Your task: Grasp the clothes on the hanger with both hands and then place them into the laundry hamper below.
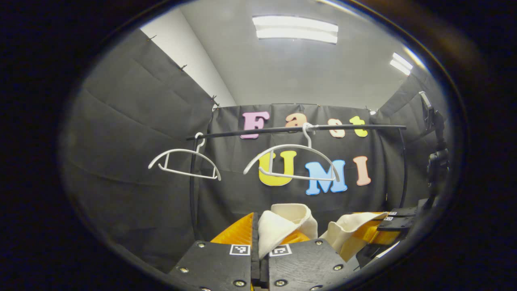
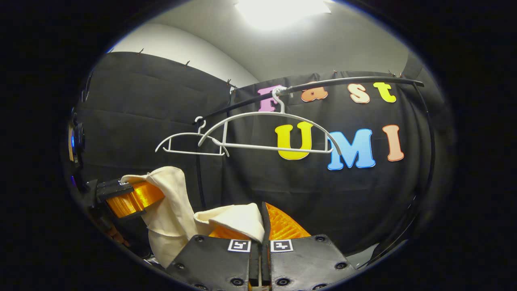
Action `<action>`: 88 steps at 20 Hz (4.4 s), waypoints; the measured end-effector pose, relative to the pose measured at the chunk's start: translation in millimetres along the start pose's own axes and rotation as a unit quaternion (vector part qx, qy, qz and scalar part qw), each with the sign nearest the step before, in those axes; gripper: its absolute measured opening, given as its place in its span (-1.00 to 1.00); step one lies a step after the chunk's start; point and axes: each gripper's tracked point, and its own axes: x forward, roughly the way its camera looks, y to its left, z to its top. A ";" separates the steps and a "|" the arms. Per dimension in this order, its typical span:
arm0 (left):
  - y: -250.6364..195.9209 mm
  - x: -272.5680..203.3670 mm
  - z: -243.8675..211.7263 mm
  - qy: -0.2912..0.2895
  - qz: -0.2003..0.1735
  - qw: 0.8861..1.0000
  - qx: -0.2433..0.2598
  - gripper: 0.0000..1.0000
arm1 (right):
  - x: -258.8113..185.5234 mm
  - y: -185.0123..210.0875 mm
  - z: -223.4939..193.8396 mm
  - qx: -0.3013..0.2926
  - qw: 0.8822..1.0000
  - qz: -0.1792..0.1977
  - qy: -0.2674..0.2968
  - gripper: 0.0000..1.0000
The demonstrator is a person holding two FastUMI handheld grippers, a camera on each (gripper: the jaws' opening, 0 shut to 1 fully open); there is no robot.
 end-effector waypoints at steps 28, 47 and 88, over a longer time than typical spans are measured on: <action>51.4 -107.6 -417.4 0.354 0.023 0.933 0.051 -0.96 | -46.4 -29.0 -376.9 0.005 0.947 -0.079 0.311 -0.88; 51.3 -140.8 -386.5 0.375 0.005 0.924 0.069 0.92 | -78.0 -27.5 -342.3 0.001 0.938 -0.068 0.339 1.00; -46.3 -202.2 80.0 -0.005 -0.044 0.997 0.059 0.90 | -302.6 -145.8 42.3 -0.016 0.970 -0.239 -0.042 0.99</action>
